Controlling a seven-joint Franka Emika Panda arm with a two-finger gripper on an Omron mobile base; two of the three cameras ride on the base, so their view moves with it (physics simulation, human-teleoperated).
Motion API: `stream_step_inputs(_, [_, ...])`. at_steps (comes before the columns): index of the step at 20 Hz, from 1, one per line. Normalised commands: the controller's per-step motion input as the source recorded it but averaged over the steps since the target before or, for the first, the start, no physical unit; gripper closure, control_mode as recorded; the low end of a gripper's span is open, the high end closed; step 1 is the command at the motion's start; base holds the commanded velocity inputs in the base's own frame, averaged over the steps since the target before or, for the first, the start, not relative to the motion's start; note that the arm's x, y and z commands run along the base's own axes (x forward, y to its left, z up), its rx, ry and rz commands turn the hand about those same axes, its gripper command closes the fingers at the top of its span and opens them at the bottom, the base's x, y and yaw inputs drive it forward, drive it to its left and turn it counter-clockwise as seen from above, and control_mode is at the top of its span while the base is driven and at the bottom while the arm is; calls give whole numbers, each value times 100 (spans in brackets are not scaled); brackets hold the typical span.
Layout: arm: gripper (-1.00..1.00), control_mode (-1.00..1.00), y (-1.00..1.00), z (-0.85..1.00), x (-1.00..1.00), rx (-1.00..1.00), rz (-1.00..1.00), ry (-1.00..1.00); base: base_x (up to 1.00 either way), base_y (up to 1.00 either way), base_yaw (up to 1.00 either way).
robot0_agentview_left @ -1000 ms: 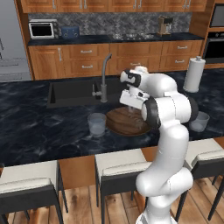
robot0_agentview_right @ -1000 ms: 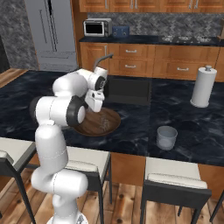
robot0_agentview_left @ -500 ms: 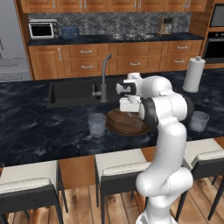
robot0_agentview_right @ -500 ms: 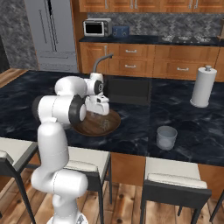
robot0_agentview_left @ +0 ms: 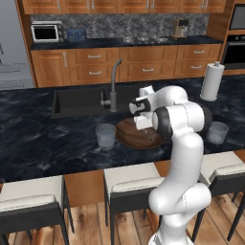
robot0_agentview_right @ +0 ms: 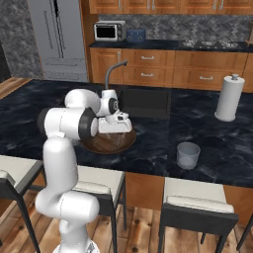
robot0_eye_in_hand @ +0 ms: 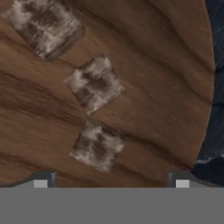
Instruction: There are four ice cubes in the ice bowl. Place two ice cubes in each glass of water.
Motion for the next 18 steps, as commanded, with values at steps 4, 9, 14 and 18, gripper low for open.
stream_step_inputs(4, [-100, -100, 0, -10, 69, 0, 17, 0, 0, 0, 0])
stream_step_inputs(9, [-100, -100, 0, -25, 51, 2, 9, 0, 0, 0, 0])
stream_step_inputs(14, [-100, -100, 0, -38, 7, 5, 1, 0, 0, 0, 0])
stream_step_inputs(18, [-100, -100, -4, -24, 0, 1, 0, 2, 0, 0, 0])
